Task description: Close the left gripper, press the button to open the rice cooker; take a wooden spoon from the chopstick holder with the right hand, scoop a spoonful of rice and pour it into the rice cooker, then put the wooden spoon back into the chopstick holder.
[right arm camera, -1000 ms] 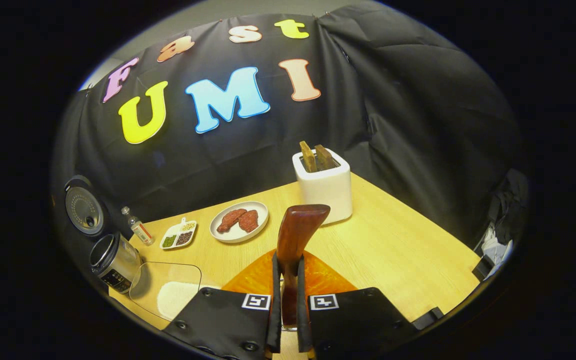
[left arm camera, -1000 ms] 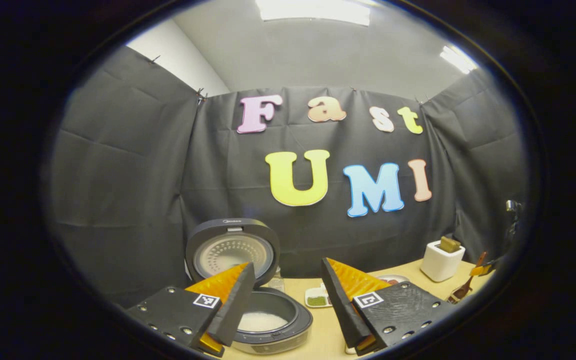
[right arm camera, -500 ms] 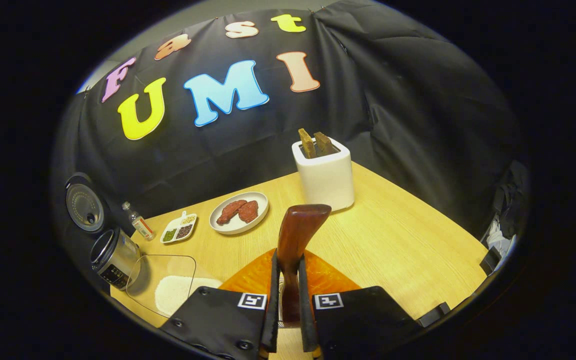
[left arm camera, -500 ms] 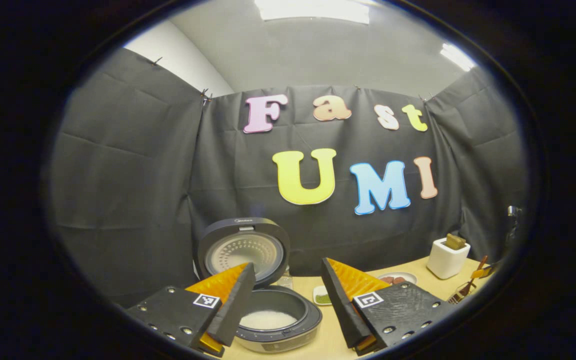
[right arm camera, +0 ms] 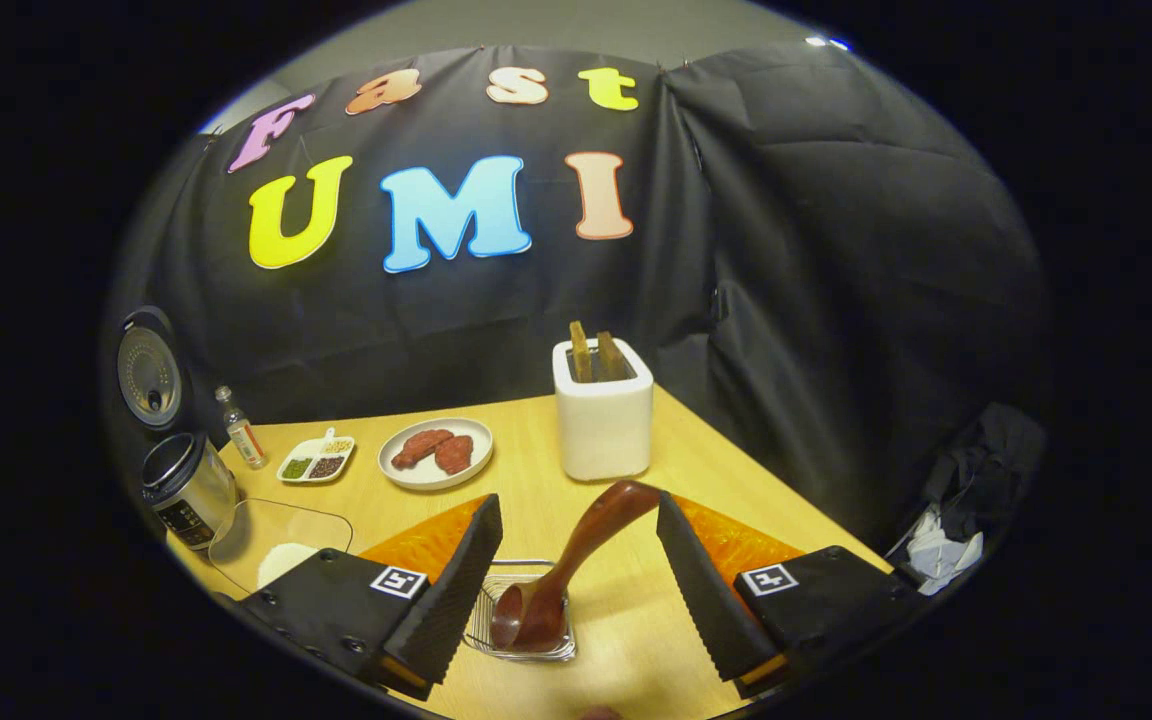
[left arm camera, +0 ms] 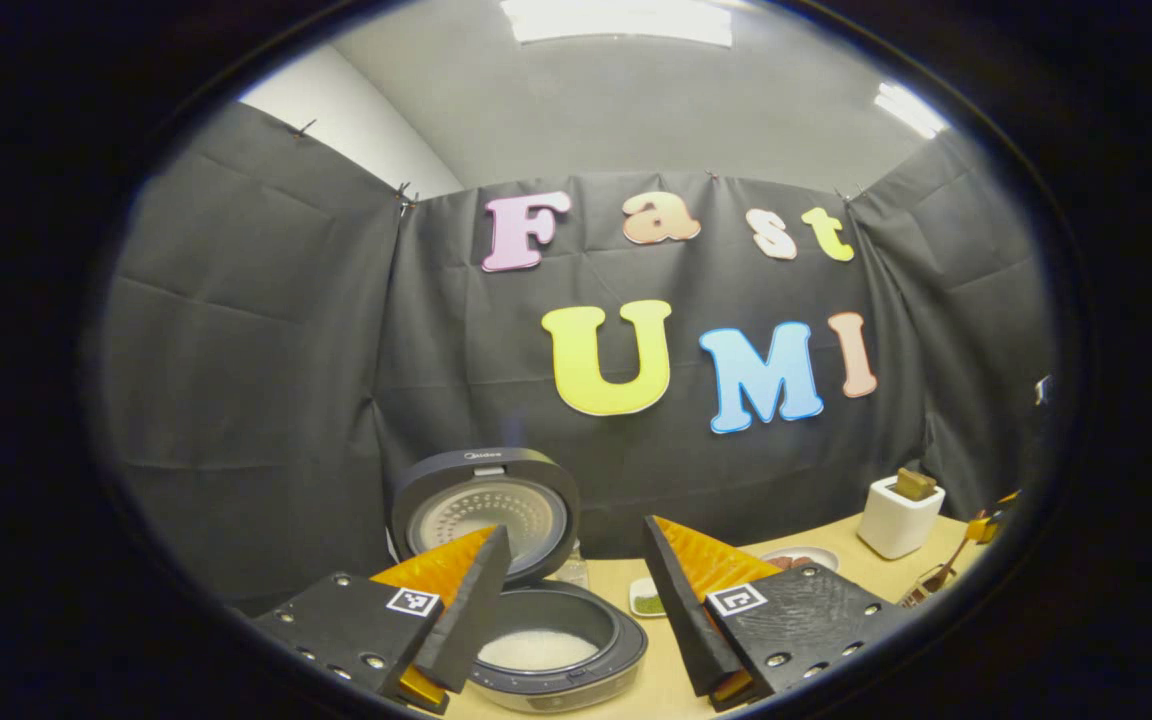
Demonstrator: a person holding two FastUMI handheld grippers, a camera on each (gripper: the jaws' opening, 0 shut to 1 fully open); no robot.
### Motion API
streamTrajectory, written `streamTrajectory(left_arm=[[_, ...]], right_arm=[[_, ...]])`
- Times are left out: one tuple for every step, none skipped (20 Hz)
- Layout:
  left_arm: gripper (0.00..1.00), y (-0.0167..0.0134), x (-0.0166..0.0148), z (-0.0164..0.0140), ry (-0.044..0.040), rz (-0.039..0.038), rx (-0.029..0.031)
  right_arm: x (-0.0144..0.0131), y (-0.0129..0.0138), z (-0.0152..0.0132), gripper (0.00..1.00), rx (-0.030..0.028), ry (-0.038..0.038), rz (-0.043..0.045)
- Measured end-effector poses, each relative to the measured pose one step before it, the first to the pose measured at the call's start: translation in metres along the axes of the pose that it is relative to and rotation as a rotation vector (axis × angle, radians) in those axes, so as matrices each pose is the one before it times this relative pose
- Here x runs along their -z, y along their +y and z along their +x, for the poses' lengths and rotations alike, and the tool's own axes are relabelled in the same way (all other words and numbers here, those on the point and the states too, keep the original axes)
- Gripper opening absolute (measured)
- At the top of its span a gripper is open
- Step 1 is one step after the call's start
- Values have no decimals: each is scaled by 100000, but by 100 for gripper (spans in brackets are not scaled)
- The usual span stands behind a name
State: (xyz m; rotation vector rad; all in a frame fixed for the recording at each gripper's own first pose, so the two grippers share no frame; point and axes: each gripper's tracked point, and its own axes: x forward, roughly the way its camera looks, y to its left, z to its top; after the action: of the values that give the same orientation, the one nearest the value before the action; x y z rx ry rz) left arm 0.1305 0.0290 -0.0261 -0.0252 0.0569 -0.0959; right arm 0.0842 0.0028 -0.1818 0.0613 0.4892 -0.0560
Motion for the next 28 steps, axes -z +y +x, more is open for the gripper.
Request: streamTrajectory(left_arm=[[82,140,-340,480,-158,203,-53],[80,293,-403,672,-136,115,-278],[82,380,-268,818,-71,192,-625],[80,435,-292,737,573,227,-854],[80,340,-399,721,383,-50,-642],[80,488,-558,764,-307,-115,-740],[82,537,-482,872,-483,-137,-900],[83,642,-543,901,-387,-3,-902],[80,717,-493,939,-581,30,-1179],[80,700,-477,1072,-199,16,-680],[80,542,-288,1166,-225,-161,-557],[80,569,-164,1107,-36,-180,-359],[80,828,-110,1076,75,-110,-1171],[80,772,-27,1158,21,-328,-738],[80,593,123,1230,253,-300,-987],[81,765,222,1055,638,-343,-1039],[81,422,264,1006,430,-407,-546],[81,459,158,902,74,-246,-280],[81,334,113,1055,-8,168,-178],[81,577,111,1029,-341,504,-1205],[81,426,372,958,-197,832,-632],[80,263,508,815,290,1035,-435],[80,72,527,729,631,568,56],[81,-106,733,961,1205,133,107],[81,74,911,676,1399,-285,-437],[80,204,648,473,1616,-477,-764],[80,113,748,430,2196,-960,-420],[80,69,340,208,1217,-1430,-210]], right_arm=[[-1022,-110,-557,98,462,-2868,-1213],[-1026,-19,-449,98,277,-2421,-1095],[-950,28,-525,98,70,-2300,-765],[-1061,11,-327,98,360,-2570,-597],[-871,111,-405,98,10,-2264,-444],[-762,263,-394,98,-54,-2150,-310],[-536,267,-314,98,-164,-1613,-378],[-507,321,-274,98,-18,-1301,-462],[-278,269,-163,98,3,-1050,-534],[-233,274,-143,98,-33,-770,-655],[-103,261,-235,98,-129,-686,-616],[-39,292,-128,98,239,-535,-526],[177,258,-80,98,-81,-80,-545],[241,448,-198,93,78,293,-366],[305,337,-38,98,-33,341,-127],[325,317,-135,98,175,792,-126],[344,294,-104,93,225,525,140],[224,344,-108,98,144,428,228],[308,271,-42,93,205,617,273],[176,314,-119,98,110,670,182],[179,291,-92,98,123,184,47],[-87,326,-70,98,118,-32,-428],[6,337,-138,98,-50,-220,-828],[-112,230,-86,98,-148,-224,-951],[-102,268,-202,98,-518,-412,-886],[-69,210,25,98,-390,-331,-707],[46,289,66,98,-742,-210,-606],[-38,198,-25,98,-659,-62,-609]])
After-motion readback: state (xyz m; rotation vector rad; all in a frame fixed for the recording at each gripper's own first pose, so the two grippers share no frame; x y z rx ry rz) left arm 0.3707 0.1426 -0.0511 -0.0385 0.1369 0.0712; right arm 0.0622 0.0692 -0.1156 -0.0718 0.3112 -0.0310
